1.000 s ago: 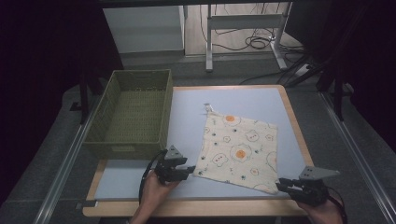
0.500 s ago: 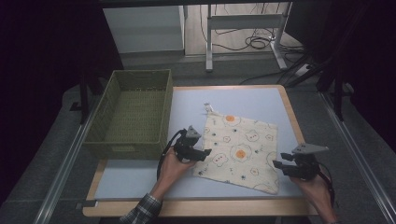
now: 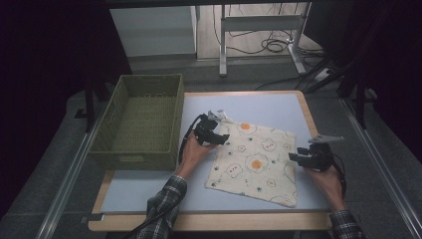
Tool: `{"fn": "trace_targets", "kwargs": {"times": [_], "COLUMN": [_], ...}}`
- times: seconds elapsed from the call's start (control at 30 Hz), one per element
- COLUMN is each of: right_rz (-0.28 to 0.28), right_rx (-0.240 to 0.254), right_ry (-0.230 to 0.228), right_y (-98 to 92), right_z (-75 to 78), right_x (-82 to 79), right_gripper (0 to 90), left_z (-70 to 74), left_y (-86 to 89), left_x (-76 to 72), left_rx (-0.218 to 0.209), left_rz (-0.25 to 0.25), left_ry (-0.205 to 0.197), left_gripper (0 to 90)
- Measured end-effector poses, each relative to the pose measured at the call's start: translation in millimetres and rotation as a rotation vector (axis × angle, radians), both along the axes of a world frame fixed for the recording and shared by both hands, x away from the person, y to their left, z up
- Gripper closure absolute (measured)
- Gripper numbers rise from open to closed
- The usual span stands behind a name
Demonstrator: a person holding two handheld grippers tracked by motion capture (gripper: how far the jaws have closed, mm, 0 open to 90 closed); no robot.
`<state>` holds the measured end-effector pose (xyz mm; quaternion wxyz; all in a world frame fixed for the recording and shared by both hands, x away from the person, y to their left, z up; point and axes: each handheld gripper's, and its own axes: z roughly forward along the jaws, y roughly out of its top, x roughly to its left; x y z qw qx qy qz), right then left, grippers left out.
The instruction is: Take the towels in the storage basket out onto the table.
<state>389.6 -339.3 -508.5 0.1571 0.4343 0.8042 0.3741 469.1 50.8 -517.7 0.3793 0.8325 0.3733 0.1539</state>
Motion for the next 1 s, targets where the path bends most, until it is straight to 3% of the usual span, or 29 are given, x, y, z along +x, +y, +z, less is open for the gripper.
{"fn": "trace_targets", "kwargs": {"times": [0.23, 0.53, 0.7, 0.8, 0.83, 0.87, 0.9, 1.0], "right_rz": [-0.084, -0.149, -0.146, -0.137, -0.135, -0.14, -0.136, -0.133], "right_rx": [-0.018, -0.005, -0.038, -0.068, -0.066, -0.064, -0.054, -0.071], "right_ry": [-0.037, -0.008, 0.005, 0.015, 0.0, -0.003, 0.011, 0.012], "right_y": [-4.1, -8.7, -6.1, -4.0, -3.9, -3.7, -2.9, 1.2], "right_z": [4.0, 3.3, -1.4, -6.9, -7.8, -8.2, -7.8, -6.8], "right_x": [28.4, 69.4, 83.0, 87.2, 86.8, 86.8, 86.7, 85.8], "right_gripper": [60.5, 69.0, 69.8, 70.0, 70.7, 72.8, 82.6, 86.3], "left_z": [-2.1, -10.0, -18.7, -20.1, -20.1, -20.3, -20.1, -19.4], "left_y": [0.3, -6.3, -13.6, -13.6, -13.9, -14.6, -13.9, -15.0], "left_x": [28.7, 53.0, 59.6, 60.7, 61.0, 61.4, 62.3, 61.7], "left_rx": [0.016, -0.015, 0.038, 0.028, 0.026, 0.014, -0.009, -0.026], "left_rz": [0.038, 0.061, 0.09, 0.098, 0.097, 0.091, 0.078, 0.068], "left_ry": [-0.02, -0.006, -0.027, -0.035, -0.033, -0.026, 0.004, 0.023], "left_gripper": [42.4, 55.1, 55.7, 57.9, 59.1, 61.5, 69.4, 83.1]}}
